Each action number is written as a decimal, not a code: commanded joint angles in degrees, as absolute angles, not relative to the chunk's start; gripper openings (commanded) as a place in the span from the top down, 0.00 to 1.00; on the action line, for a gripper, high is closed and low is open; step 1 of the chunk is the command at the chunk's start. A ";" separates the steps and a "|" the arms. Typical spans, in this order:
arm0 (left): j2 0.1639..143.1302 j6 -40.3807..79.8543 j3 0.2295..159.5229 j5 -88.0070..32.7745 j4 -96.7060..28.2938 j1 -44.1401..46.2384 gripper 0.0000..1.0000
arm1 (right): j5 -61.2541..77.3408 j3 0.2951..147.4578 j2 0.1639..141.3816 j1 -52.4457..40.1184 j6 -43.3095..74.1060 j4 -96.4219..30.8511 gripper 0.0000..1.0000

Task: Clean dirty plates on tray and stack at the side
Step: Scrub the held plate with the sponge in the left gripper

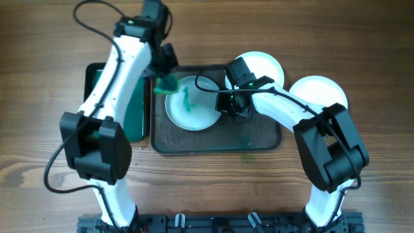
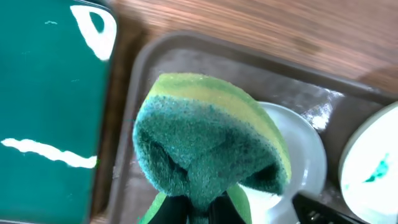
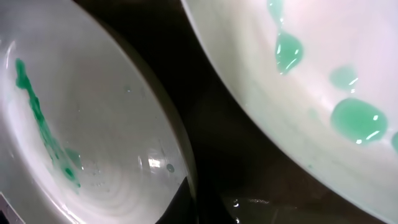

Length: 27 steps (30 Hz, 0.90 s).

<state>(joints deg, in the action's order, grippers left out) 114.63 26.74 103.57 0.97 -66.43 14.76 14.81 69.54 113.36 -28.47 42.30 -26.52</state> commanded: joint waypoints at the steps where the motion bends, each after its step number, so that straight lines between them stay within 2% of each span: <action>1: 115.70 24.91 98.10 -0.97 -62.67 18.76 0.96 | 17.04 70.08 114.89 -28.69 40.95 -26.39 0.96; 13: 124.53 24.18 86.76 -2.57 -50.85 21.76 0.96 | 18.06 70.08 114.89 -28.64 39.59 -25.98 0.96; 15: 124.53 23.46 85.86 -6.39 -50.28 21.76 0.96 | 18.09 70.08 114.89 -28.64 39.55 -25.96 0.96; 20: 124.51 4.16 85.86 -32.01 -49.19 21.54 0.96 | 18.11 70.08 114.89 -28.64 39.42 -25.93 0.96; 23: 124.51 9.87 85.89 -26.87 -46.37 19.99 0.96 | 18.11 70.08 114.89 -28.64 39.40 -25.89 0.96; 27: 123.83 25.08 87.64 -5.93 -48.56 17.72 0.96 | 18.13 70.08 114.89 -28.64 39.40 -25.98 0.96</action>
<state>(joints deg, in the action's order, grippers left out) 122.58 13.89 86.74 -21.10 -47.09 19.70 16.03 69.54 113.49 -28.45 40.64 -26.46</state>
